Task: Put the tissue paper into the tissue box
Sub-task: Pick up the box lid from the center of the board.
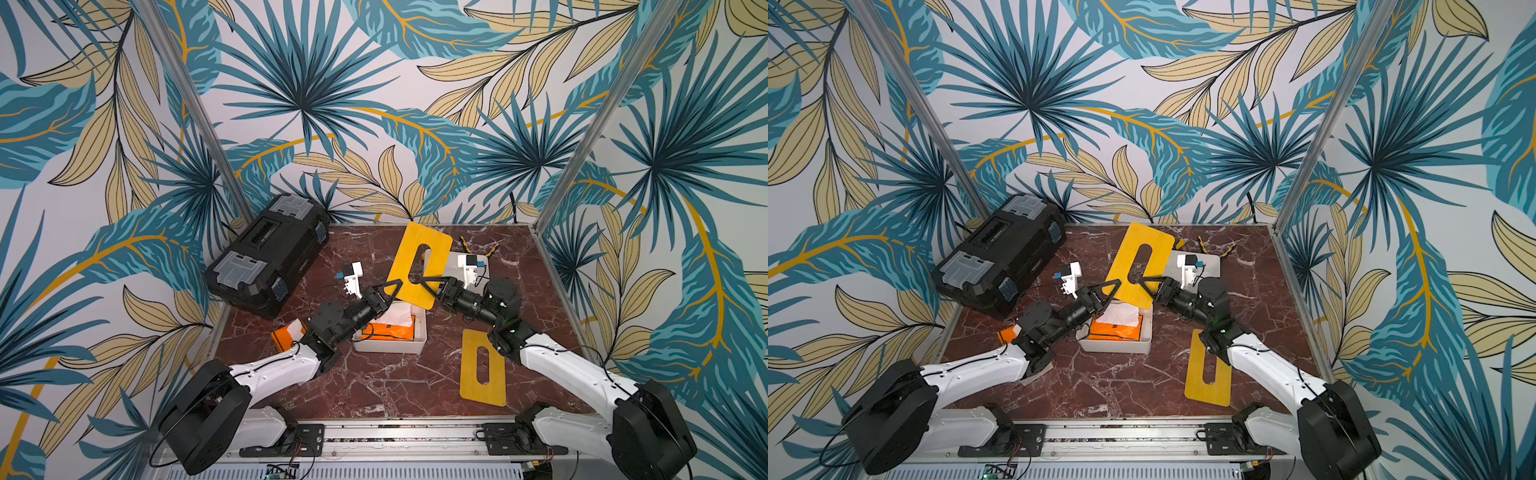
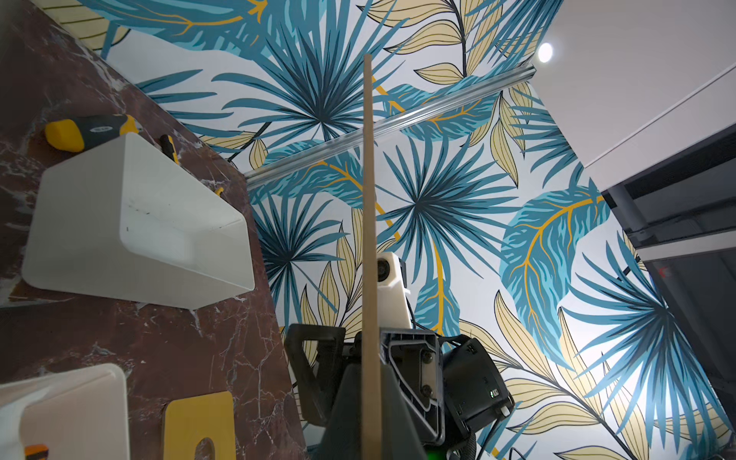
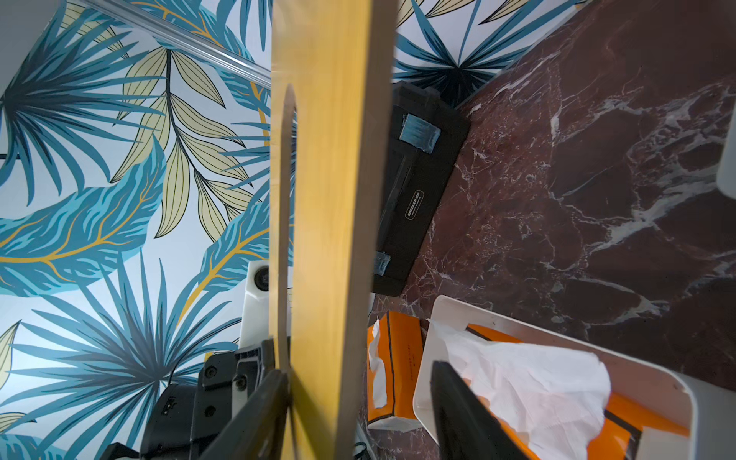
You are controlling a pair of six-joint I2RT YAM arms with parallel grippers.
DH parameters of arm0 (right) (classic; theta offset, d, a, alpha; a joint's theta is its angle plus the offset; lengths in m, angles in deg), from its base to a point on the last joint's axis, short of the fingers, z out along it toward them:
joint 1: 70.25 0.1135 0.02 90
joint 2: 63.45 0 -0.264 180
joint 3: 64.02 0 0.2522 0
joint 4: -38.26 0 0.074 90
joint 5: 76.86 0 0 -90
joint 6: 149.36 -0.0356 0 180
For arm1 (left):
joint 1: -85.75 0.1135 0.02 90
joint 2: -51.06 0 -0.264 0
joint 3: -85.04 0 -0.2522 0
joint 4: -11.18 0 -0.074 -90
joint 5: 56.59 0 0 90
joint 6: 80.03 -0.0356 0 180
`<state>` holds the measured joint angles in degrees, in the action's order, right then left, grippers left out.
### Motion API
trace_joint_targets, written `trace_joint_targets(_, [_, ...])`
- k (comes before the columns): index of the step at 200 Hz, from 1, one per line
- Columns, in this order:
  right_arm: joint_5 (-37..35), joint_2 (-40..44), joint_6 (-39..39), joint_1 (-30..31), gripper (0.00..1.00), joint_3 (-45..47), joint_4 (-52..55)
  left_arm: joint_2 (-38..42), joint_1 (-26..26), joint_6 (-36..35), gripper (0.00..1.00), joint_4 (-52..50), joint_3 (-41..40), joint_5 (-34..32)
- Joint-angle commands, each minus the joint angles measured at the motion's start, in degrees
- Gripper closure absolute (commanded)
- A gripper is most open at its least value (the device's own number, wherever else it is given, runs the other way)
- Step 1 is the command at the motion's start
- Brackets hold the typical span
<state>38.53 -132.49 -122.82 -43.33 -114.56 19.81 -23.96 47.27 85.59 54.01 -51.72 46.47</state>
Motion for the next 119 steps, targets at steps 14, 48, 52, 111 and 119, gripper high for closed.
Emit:
trace_joint_targets(14, [1.8,-0.4,-0.8,0.6,0.66,-2.9,-0.5,-3.8,0.3,2.5,0.89,8.9,-2.1,1.4])
trace_joint_targets(48, [1.1,2.7,14.9,0.6,0.82,-10.7,24.4,-4.5,2.2,-1.9,0.6,7.9,-1.3,4.8])
trace_joint_targets(52, [1.2,3.0,16.6,0.6,0.84,-11.8,26.9,-4.1,2.5,-2.7,0.58,6.9,-1.0,5.6])
trace_joint_targets(111, [5.0,1.0,43.0,0.6,0.94,-28.1,65.3,15.0,7.1,-42.7,0.08,-50.0,13.5,7.2])
trace_joint_targets(119, [5.7,0.1,46.1,0.6,0.96,-29.9,68.9,18.2,7.2,-48.4,0.02,-57.2,16.0,4.7])
